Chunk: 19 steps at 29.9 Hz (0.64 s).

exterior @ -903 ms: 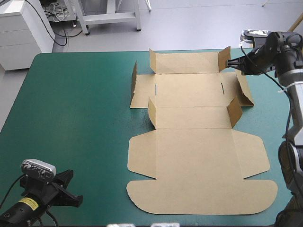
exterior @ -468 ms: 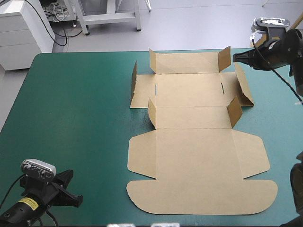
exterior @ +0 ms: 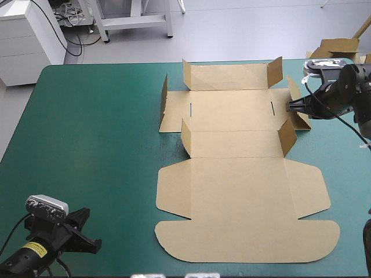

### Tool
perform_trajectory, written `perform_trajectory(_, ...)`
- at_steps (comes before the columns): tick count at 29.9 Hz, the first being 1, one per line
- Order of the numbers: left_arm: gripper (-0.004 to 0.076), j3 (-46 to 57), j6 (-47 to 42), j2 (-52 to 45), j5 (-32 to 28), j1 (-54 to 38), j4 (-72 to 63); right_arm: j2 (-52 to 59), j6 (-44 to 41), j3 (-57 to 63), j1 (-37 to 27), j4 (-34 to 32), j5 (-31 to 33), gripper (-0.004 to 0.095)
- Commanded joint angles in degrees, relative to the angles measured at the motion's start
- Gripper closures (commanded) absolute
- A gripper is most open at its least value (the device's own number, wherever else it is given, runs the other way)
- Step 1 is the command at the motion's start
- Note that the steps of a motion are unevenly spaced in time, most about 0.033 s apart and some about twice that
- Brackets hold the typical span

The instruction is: Fold the box

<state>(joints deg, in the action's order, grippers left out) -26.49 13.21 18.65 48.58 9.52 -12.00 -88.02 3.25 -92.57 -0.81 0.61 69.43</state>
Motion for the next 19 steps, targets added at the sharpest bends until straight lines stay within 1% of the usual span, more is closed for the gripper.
perform_trajectory(1,0.0731,-1.41,-0.28,0.7,-3.79,-0.06,-1.31,2.59,0.57,-1.29,-0.44,-1.49,-2.36,0.0924)
perform_trajectory(4,0.0731,-1.41,-0.28,0.7,-3.79,-0.06,-1.31,2.59,0.57,-1.29,-0.44,-2.67,-2.36,0.0924)
perform_trajectory(16,0.0731,-1.41,-0.28,0.7,-3.79,-0.06,-1.31,2.59,1.67,-1.29,-0.44,-2.77,-2.36,0.0923)
perform_trajectory(18,0.0731,-1.41,-0.28,0.7,-3.79,-0.06,-1.31,2.59,1.67,-1.29,-0.44,-3.19,-2.36,0.0901)
perform_trajectory(19,0.0731,-1.41,-0.28,0.7,-3.79,-0.06,-1.31,2.59,1.43,-1.29,-0.44,-3.13,-2.36,0.0867)
